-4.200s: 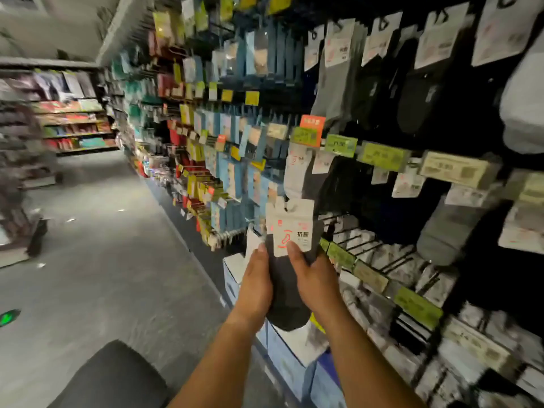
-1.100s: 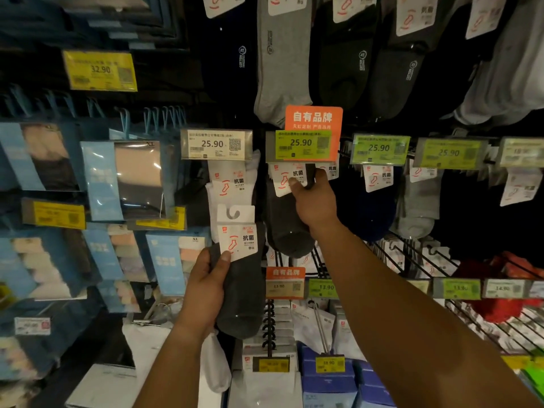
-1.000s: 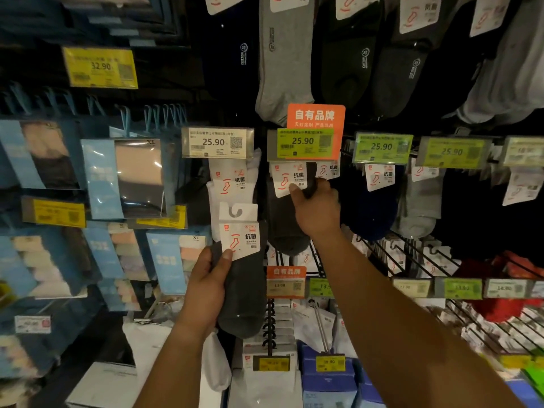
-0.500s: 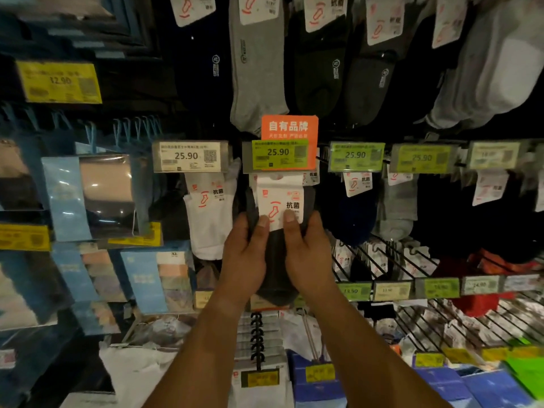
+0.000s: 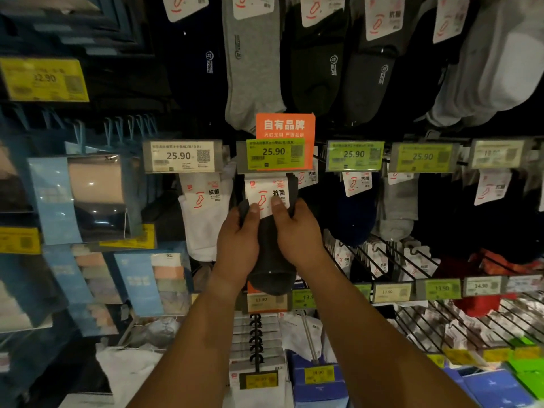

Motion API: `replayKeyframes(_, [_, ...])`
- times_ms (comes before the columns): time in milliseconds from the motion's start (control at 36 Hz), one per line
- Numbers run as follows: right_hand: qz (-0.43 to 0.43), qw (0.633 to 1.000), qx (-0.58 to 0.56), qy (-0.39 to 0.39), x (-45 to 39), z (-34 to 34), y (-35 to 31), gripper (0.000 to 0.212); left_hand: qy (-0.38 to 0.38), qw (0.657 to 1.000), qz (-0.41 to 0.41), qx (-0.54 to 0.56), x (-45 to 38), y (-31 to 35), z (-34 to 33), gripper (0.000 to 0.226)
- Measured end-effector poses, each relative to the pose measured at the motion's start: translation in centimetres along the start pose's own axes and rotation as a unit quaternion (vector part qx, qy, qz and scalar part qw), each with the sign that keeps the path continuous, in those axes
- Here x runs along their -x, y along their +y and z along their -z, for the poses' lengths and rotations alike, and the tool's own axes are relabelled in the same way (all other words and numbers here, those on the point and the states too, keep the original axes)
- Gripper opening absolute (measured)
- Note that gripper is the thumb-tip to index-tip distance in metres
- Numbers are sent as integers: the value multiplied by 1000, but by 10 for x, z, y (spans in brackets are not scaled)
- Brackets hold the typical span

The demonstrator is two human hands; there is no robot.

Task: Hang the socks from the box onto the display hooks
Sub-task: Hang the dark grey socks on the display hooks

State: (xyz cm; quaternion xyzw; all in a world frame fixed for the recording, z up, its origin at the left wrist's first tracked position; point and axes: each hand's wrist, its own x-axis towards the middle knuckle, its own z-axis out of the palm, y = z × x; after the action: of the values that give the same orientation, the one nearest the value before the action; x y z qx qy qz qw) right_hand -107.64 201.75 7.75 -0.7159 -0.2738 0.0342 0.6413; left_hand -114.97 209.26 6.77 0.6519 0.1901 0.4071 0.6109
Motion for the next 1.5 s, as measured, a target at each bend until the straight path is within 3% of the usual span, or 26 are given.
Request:
replayKeyframes(83, [-10,1000,17,7,-17,-6,-1,34,9,998,20,-62,-19,-3,-1,18])
replayKeyframes(278, [-21,995,93,32,-24,-17,14,43,14,971,29,-237,-30,-16,-3,44])
replayKeyframes(417, [-40,987,157,20,-4,-20,42,39,-22,958,40,-284,-15,-45,2,48])
replayKeyframes(556, [-41,985,165,4,-1,-18,44,45,1,942,44,-333,-9,-45,5,43])
replayKeyframes(611, [-41,985,170,-10,2,-13,50,47,32,935,11,-353,0,-44,9,39])
replayKeyframes(722, [-4,981,192,12,16,18,63,52,133,894,-144,-403,24,-44,5,28])
replayKeyframes(778, [11,974,221,40,22,47,71,58,124,885,-206,-399,38,-41,-15,19])
replayKeyframes(833, [-6,971,233,52,29,81,79,59,71,890,-211,-399,50,-40,-44,13])
replayKeyframes(889, [-36,967,243,64,37,123,88,48,-6,901,-164,-401,65,-40,-84,17])
replayKeyframes(1028, [-97,935,320,115,73,259,109,42,-182,887,-89,-414,118,-40,-207,27])
replayKeyframes(1278, [-218,855,394,258,189,527,127,49,-389,846,-137,-338,277,-27,-453,25])
replayKeyframes(1500, [-316,779,382,385,285,691,137,49,-525,785,-194,-264,417,0,-616,39])
